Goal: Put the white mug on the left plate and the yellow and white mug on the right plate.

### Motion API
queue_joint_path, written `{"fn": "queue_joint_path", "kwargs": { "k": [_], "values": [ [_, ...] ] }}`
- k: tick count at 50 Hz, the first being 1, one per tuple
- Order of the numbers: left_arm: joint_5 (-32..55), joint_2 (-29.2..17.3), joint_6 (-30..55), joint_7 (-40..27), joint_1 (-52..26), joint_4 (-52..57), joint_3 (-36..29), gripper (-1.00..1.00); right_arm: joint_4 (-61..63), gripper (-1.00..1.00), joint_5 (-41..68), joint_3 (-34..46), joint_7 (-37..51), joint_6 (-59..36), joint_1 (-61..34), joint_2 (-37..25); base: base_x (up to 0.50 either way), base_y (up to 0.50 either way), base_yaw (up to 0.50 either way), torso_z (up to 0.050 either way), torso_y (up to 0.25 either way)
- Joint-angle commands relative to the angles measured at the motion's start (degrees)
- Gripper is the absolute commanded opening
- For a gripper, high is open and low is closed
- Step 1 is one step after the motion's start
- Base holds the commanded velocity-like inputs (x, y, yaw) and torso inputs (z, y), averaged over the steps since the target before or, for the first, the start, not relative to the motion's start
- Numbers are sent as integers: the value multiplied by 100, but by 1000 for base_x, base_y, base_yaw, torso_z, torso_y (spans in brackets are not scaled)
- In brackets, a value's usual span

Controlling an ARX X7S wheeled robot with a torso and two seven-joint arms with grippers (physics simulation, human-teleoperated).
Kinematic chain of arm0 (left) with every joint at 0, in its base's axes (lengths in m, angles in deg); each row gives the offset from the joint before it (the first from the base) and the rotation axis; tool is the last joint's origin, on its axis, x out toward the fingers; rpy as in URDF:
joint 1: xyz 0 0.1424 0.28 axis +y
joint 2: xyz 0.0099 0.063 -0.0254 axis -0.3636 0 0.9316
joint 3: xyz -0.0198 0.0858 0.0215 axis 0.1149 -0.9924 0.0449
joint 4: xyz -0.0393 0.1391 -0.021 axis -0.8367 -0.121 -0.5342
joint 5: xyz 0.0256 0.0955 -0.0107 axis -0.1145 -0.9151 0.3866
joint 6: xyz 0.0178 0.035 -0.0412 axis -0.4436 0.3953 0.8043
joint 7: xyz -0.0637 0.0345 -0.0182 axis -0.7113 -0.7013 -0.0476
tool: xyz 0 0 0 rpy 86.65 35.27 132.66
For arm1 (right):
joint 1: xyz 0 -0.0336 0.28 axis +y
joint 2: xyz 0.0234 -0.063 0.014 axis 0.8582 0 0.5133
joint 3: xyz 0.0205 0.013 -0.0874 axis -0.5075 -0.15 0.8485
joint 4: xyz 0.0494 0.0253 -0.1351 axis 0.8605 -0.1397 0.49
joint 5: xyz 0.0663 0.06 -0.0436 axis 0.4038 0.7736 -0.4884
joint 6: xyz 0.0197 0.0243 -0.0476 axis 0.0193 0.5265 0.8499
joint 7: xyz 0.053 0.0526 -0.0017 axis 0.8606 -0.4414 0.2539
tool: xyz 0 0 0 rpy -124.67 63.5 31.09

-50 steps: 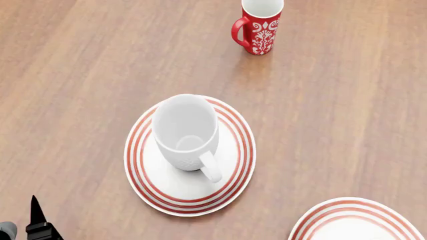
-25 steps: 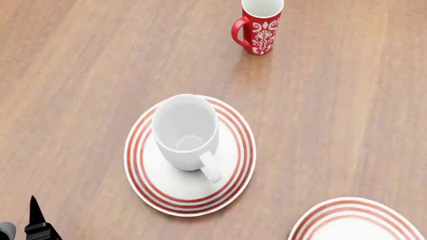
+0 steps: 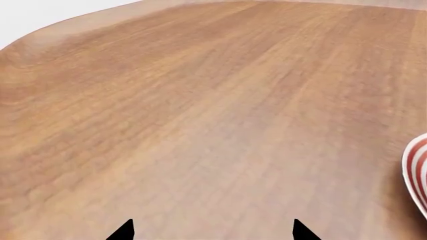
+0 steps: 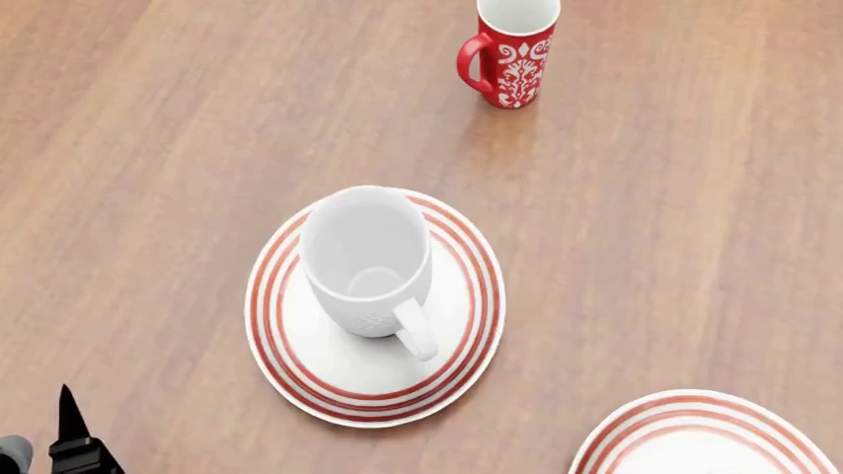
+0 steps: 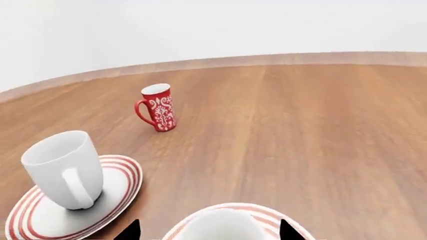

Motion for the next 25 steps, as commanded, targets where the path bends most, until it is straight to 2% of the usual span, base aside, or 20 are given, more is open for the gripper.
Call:
{"fn": "queue_joint_path", "kwargs": {
  "k": [1,14,25],
  "values": [
    [-68,127,-69,82,-10,-17,201,100,504,100,35,-131,146,-275,-394,-222,0,0,0,0,0],
    [-58,132,-89,75,-8,-40,192,100,839,100,581,113,1115,-1618,-2040,-1119,0,0,0,0,0],
    [-19,80,-17,22,45,159,190,100,10,100,937,599,1329,-2154,-3696,-1369,0,0,0,0,0]
  ]
}}
